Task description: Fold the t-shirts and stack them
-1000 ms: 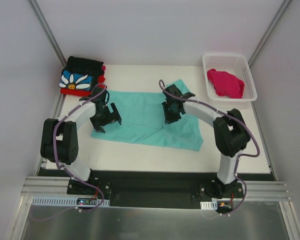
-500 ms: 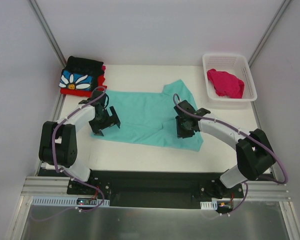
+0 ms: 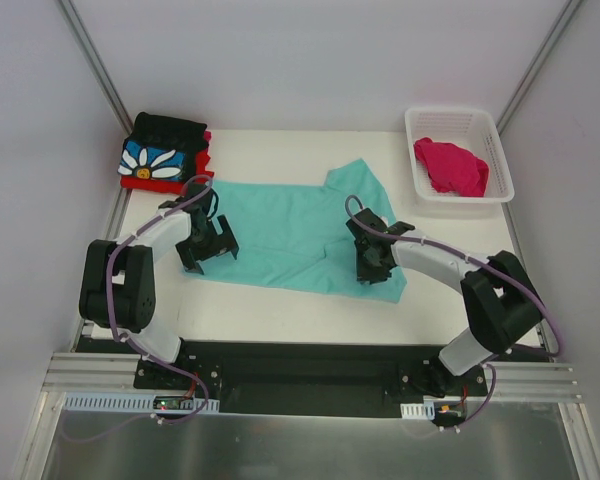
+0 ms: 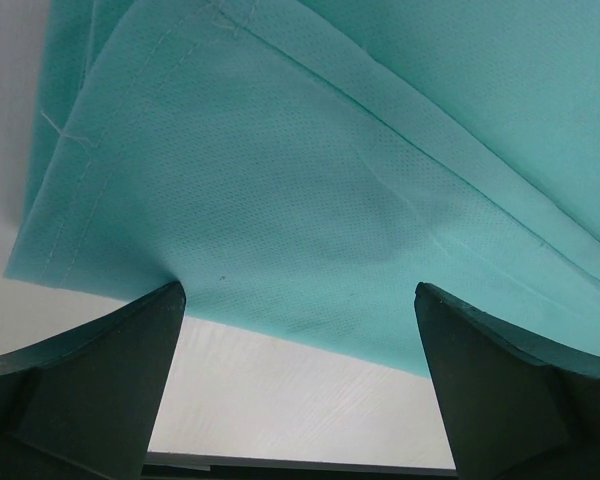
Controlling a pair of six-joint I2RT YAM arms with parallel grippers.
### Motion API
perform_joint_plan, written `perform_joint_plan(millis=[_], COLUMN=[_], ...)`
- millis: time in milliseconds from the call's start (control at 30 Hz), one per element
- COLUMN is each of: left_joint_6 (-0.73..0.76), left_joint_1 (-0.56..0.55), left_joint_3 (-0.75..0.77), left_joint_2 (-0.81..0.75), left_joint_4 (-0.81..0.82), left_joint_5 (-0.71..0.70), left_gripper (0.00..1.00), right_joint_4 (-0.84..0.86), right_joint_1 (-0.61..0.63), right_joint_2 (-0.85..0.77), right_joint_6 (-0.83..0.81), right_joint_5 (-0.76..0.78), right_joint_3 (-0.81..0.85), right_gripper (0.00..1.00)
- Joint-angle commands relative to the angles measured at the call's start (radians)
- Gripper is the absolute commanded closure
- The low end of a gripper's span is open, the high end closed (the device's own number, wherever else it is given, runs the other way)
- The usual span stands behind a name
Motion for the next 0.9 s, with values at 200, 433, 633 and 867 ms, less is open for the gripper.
perform_joint_plan(millis=[200,433,633,867], left_joint_6=[0.01,0.001,-0.005,-0.023], left_joint_1=[0.019,0.023,0.025,0.026], left_joint_3=[-0.013,-0.059,-0.112,-0.177], left_joint_2=[0.013,0.021,-0.012,-0.045], left_joint_4=[-0.015,0.017,0.029,0.046], left_joint_5=[-0.057,-0.043,-0.057,-0.04], left_gripper=[0.01,0.01,0.01,0.01], right_joint_4=[-0.054,-0.093,-0.085,-0.094], right_joint_1=[-0.002,-0.008,-0.014,-0.05], right_joint_2=[0.013,0.066,0.079,0.082], right_joint_6=[0.055,0.08,0.086,0.066], right_joint_5=[0.108,0.156,0.173,0.188], right_joint_3=[-0.013,-0.031,-0.037,-0.045], right_gripper=[0.71,0.72,0.72,0.72])
